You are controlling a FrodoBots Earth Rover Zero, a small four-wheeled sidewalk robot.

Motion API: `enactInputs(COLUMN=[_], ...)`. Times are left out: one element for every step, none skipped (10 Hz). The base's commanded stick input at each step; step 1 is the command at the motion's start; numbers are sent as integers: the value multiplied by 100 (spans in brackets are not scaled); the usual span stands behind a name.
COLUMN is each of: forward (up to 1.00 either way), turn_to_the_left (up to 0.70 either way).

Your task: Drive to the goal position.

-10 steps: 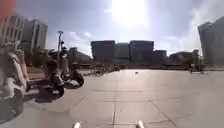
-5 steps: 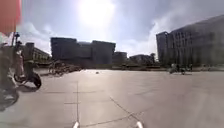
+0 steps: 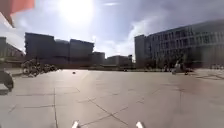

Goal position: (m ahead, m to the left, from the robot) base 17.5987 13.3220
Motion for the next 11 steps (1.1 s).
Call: enactInputs(forward=[70,70,70,70,70,70,70,70,70,70,70], turn_to_the_left=[13,14,14,14,14,14,15,26,28,28,28])
